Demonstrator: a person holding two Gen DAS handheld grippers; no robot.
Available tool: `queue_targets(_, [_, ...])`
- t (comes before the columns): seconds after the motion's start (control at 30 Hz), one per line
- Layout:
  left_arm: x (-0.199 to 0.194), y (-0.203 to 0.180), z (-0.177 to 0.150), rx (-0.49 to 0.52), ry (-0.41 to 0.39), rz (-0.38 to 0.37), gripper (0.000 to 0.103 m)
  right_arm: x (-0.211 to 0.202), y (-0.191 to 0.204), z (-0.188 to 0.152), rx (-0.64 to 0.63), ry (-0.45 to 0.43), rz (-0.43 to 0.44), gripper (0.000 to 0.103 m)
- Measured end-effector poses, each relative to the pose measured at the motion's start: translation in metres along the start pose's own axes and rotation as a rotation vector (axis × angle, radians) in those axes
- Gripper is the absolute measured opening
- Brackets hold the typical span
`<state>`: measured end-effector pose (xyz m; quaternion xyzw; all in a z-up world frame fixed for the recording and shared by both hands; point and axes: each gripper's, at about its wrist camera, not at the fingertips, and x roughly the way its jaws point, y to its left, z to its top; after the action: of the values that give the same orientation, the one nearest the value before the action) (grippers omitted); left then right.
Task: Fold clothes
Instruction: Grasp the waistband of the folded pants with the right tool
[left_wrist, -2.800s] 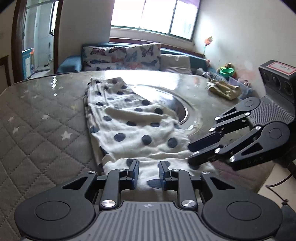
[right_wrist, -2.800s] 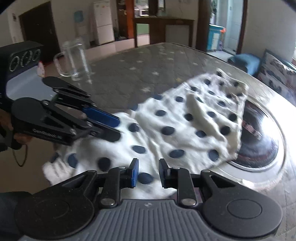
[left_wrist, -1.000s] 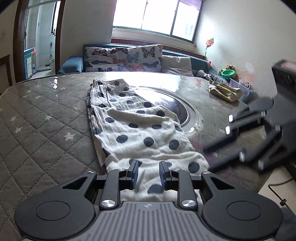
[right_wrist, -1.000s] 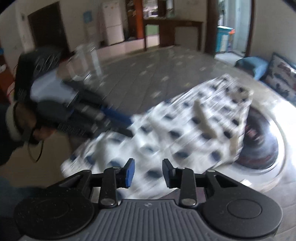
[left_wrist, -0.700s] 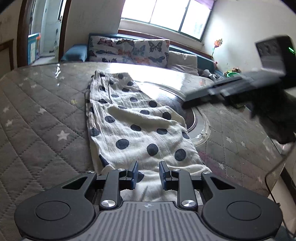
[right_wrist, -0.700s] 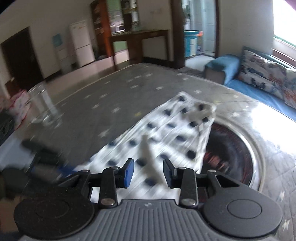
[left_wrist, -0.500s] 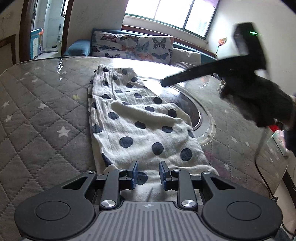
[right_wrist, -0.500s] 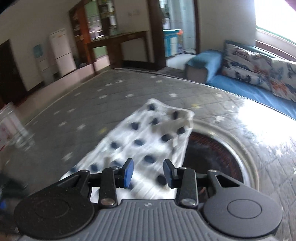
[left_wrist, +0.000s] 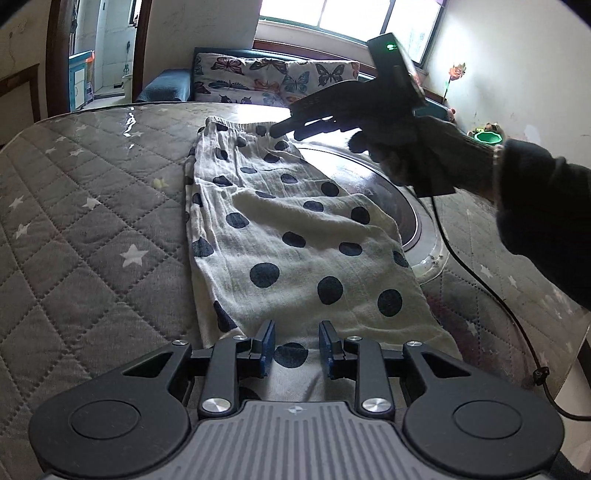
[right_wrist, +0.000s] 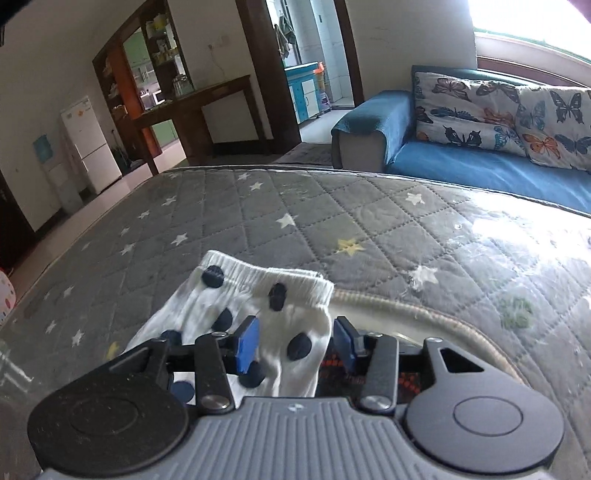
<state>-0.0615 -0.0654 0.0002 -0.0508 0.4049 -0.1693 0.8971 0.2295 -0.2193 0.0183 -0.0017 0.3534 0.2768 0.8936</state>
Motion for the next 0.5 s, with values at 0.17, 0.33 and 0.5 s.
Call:
queue_targets(0.17, [0.0, 0.0, -0.001, 0.003, 0.001, 0.004, 0.029, 0.013, -0.006, -0.002, 0.02, -0.004, 0.01, 0.046])
queue_targets(0.33, [0.003, -0.001, 0.002, -0.002, 0.003, 0.003, 0.029, 0.02, -0.008, 0.0, 0.037, -0.006, 0.018, 0.046])
queue_targets(0.5, [0.003, -0.001, 0.002, -0.007, 0.0, 0.004, 0.029, 0.023, -0.01, -0.001, 0.054, -0.037, 0.032, 0.038])
